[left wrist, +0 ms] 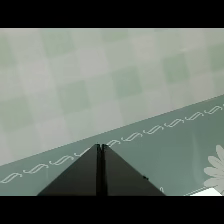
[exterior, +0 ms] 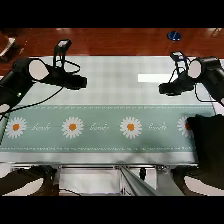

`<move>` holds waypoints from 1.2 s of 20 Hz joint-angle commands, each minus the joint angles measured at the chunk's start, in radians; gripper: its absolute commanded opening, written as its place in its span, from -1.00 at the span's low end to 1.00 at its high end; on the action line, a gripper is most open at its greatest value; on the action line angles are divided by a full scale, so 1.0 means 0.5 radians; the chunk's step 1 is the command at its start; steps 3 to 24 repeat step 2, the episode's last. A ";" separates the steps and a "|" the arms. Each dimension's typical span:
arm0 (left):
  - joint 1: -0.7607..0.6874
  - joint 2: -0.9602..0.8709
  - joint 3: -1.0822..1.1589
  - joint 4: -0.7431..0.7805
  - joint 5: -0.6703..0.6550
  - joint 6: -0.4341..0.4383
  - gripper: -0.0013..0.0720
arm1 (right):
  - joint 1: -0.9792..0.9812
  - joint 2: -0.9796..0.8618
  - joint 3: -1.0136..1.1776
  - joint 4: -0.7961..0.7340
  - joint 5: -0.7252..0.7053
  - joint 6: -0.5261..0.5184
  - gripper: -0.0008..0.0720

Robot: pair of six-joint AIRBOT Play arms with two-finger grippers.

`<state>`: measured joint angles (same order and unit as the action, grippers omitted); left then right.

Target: Fold the shirts.

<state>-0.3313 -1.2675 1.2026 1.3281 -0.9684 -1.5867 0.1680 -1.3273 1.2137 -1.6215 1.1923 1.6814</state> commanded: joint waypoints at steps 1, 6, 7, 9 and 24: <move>0.001 -0.002 0.002 0.001 -0.002 -0.001 -0.92 | 0.002 -0.001 -0.001 -0.002 0.003 0.001 -0.91; 0.001 -0.002 0.002 0.001 -0.002 -0.001 -0.92 | 0.002 -0.001 -0.001 -0.002 0.003 0.001 -0.91; 0.001 -0.002 0.002 0.001 -0.002 -0.001 -0.92 | 0.002 -0.001 -0.001 -0.002 0.003 0.001 -0.91; 0.001 -0.002 0.002 0.001 -0.002 -0.001 -0.92 | 0.002 -0.001 -0.001 -0.002 0.003 0.001 -0.91; 0.001 -0.002 0.002 0.001 -0.002 -0.001 -0.92 | 0.002 -0.001 -0.001 -0.002 0.003 0.001 -0.91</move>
